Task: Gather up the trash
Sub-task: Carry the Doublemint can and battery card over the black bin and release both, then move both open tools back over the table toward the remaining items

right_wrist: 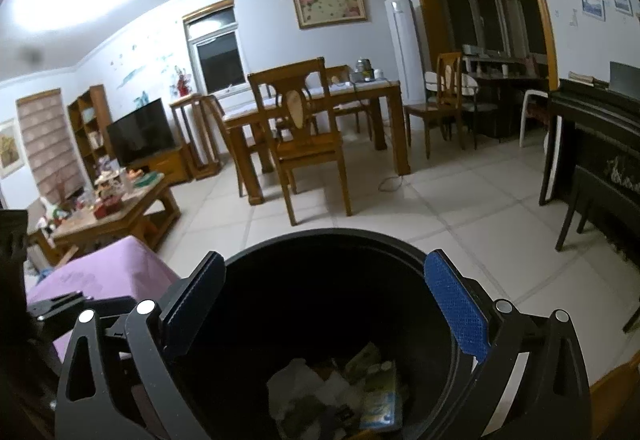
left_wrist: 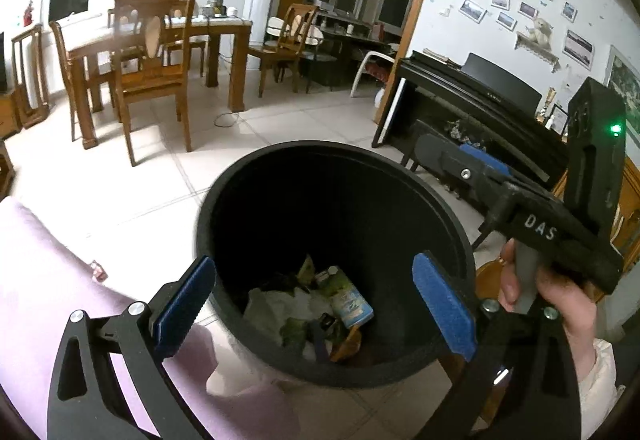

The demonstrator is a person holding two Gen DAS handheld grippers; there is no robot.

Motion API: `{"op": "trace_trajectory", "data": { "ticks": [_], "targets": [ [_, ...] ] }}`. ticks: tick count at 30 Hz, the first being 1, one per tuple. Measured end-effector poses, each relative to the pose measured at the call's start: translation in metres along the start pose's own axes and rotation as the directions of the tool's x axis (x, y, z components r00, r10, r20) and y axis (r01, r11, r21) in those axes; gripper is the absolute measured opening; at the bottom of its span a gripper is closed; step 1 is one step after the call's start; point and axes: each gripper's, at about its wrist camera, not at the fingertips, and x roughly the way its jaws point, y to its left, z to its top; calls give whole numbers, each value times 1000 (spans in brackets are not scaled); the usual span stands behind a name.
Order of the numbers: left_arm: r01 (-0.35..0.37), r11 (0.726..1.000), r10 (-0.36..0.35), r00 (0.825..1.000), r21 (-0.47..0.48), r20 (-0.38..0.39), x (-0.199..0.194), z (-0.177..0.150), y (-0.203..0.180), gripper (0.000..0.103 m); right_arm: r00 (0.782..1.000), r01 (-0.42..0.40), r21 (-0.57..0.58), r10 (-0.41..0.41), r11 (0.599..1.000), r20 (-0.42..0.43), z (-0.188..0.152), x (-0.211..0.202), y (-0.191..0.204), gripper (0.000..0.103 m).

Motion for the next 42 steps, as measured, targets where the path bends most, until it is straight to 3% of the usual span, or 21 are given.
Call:
{"op": "trace_trajectory", "data": {
  "ticks": [9, 14, 18, 22, 25, 28, 31, 33, 36, 38, 39, 42],
  "targets": [
    [-116, 989, 119, 992, -89, 39, -65, -21, 50, 98, 998, -55, -19, 55, 998, -27, -11, -3, 41, 98],
    [-201, 966, 212, 976, -160, 55, -108, -44, 90, 98, 992, -113, -54, 110, 992, -56, -11, 0, 82, 98],
    [-282, 934, 301, 952, -221, 60, -145, -69, 120, 98, 985, -164, -109, 156, 980, -78, -11, 1, 126, 98],
    [-396, 869, 428, 902, -296, 48, -186, -97, 154, 98, 970, -232, -143, 217, 962, -112, -13, 4, 171, 98],
    [-526, 776, 551, 834, -348, -29, -214, -120, 186, 98, 950, -295, -165, 269, 941, -160, -19, 8, 209, 98],
    [-624, 690, 627, 768, -368, -129, -229, -141, 212, 98, 918, -374, -197, 331, 906, -218, -26, 13, 255, 98],
    [-663, 652, 640, 741, -367, -201, -233, -157, 237, 97, 878, -456, -225, 393, 861, -274, -36, 15, 300, 98],
    [-667, 659, 629, 742, -347, -231, -230, -162, 242, 90, 844, -509, -237, 427, 827, -325, -42, 19, 335, 97],
    [-632, 705, 578, 775, -323, -255, -223, -173, 245, 67, 801, -567, -257, 451, 783, -393, -51, 25, 381, 91],
    [-619, 716, 565, 786, -323, -253, -223, -175, 249, 63, 784, -590, -281, 453, 757, -426, -58, 29, 411, 89],
    [-614, 723, 562, 789, -317, -249, -223, -175, 250, 54, 778, -596, -287, 452, 749, -436, -59, 31, 417, 88],
    [-626, 718, 575, 780, -304, -247, -225, -175, 254, 43, 756, -617, -295, 445, 730, -481, -65, 46, 444, 87]
  ]
}}
